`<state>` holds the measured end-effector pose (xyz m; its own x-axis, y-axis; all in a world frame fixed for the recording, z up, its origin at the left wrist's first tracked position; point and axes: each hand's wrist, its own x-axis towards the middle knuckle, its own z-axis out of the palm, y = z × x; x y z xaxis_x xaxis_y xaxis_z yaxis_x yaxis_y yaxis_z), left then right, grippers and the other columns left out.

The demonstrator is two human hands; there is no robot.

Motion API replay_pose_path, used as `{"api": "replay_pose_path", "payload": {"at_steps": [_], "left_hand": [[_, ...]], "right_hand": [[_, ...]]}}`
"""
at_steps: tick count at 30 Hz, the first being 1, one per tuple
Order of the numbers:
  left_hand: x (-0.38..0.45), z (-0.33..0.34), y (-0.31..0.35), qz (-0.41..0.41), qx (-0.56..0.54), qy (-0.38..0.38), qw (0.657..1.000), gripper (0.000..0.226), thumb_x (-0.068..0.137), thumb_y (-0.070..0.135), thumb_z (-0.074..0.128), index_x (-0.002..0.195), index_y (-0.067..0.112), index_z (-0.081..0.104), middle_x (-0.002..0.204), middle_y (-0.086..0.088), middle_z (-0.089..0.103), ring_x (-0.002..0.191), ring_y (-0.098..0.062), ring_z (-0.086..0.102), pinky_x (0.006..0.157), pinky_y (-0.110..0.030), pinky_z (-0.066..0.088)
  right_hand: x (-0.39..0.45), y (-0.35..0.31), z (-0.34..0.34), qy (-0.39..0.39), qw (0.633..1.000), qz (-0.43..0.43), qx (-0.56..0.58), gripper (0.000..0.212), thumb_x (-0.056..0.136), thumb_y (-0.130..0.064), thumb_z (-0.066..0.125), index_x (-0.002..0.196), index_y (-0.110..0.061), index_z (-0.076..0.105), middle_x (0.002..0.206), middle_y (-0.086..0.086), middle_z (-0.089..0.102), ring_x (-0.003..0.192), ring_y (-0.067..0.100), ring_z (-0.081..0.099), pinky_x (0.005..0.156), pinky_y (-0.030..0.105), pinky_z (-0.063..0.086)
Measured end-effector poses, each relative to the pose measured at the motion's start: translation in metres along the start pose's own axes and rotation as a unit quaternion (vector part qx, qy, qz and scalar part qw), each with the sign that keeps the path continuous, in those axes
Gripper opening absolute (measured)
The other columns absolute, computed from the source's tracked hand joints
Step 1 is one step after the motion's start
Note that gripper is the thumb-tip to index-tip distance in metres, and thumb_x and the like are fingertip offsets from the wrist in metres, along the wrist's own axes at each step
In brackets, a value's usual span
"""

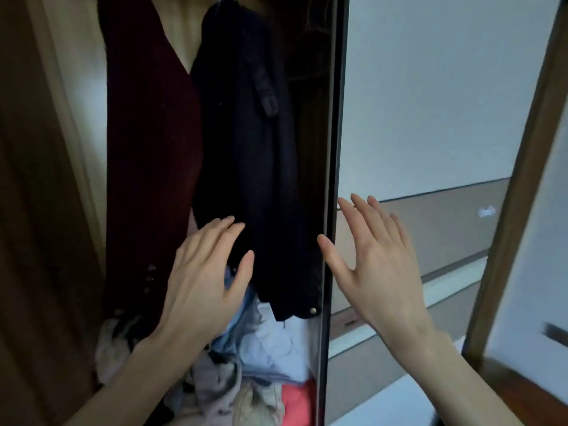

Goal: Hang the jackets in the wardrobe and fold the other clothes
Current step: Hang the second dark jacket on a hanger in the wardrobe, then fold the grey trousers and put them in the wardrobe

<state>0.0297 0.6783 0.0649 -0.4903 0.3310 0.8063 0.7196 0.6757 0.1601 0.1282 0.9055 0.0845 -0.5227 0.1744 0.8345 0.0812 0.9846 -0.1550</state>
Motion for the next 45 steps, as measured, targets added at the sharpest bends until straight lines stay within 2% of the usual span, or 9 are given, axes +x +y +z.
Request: {"api": "replay_pose_path", "payload": {"at_steps": [7,12,17,26,32,38,45], "left_hand": [[-0.089,0.033,0.026,0.021,-0.034,-0.073,0.997,0.053,0.103,0.045,0.046,0.141,0.011,0.059,0.151,-0.005,0.055,0.141,-0.027,0.049,0.115,-0.051,0.038],[-0.114,0.042,0.051,0.059,-0.118,-0.086,0.988,0.05,0.102,0.037,0.054,0.145,0.01,0.056,0.153,-0.005,0.053,0.145,-0.027,0.046,0.116,-0.055,0.036],[-0.137,0.049,0.067,0.058,-0.24,-0.098,0.964,0.052,0.103,0.034,0.053,0.15,0.011,0.051,0.155,-0.003,0.051,0.149,-0.023,0.041,0.116,-0.056,0.036],[-0.151,0.083,0.082,0.138,-0.332,-0.117,0.926,0.051,0.102,0.027,0.058,0.148,0.005,0.052,0.154,-0.01,0.052,0.148,-0.027,0.043,0.113,-0.058,0.039],[-0.168,0.106,0.116,0.185,-0.401,-0.144,0.885,0.051,0.102,0.033,0.054,0.145,0.006,0.055,0.152,-0.01,0.054,0.147,-0.027,0.044,0.114,-0.06,0.039],[-0.185,0.116,0.181,0.226,-0.464,-0.209,0.831,0.059,0.107,0.052,0.039,0.147,0.012,0.054,0.155,-0.007,0.052,0.149,-0.024,0.041,0.119,-0.06,0.034],[-0.2,0.107,0.262,0.297,-0.514,-0.233,0.77,0.055,0.103,0.049,0.05,0.147,0.017,0.055,0.156,-0.002,0.052,0.149,-0.019,0.041,0.12,-0.06,0.035]], "right_hand": [[-0.121,0.028,-0.026,-0.099,0.992,0.068,-0.034,0.069,0.103,-0.064,0.039,0.158,-0.023,0.04,0.164,0.001,0.039,0.157,0.019,0.026,0.13,0.041,0.014],[-0.172,0.032,-0.05,-0.112,0.985,0.114,-0.068,0.07,0.103,-0.067,0.04,0.161,-0.028,0.033,0.168,-0.005,0.032,0.159,0.013,0.015,0.13,0.036,0.003],[-0.208,0.027,-0.067,-0.094,0.98,0.172,-0.047,0.069,0.102,-0.064,0.045,0.16,-0.028,0.036,0.166,-0.006,0.034,0.158,0.01,0.017,0.13,0.038,0.007],[-0.261,0.007,-0.093,-0.056,0.956,0.26,-0.12,0.066,0.101,-0.06,0.05,0.156,-0.024,0.044,0.163,-0.003,0.041,0.158,0.015,0.023,0.126,0.056,0.02],[-0.296,-0.001,-0.129,-0.028,0.924,0.321,-0.207,0.066,0.1,-0.057,0.054,0.157,-0.025,0.042,0.164,-0.006,0.039,0.158,0.012,0.018,0.129,0.052,0.016],[-0.337,-0.003,-0.172,-0.026,0.872,0.388,-0.297,0.069,0.099,-0.061,0.051,0.158,-0.027,0.039,0.166,-0.006,0.035,0.159,0.012,0.017,0.129,0.051,0.015],[-0.385,-0.003,-0.24,0.003,0.815,0.452,-0.364,0.069,0.099,-0.059,0.052,0.158,-0.025,0.039,0.166,-0.007,0.034,0.159,0.011,0.015,0.129,0.05,0.015]]}}
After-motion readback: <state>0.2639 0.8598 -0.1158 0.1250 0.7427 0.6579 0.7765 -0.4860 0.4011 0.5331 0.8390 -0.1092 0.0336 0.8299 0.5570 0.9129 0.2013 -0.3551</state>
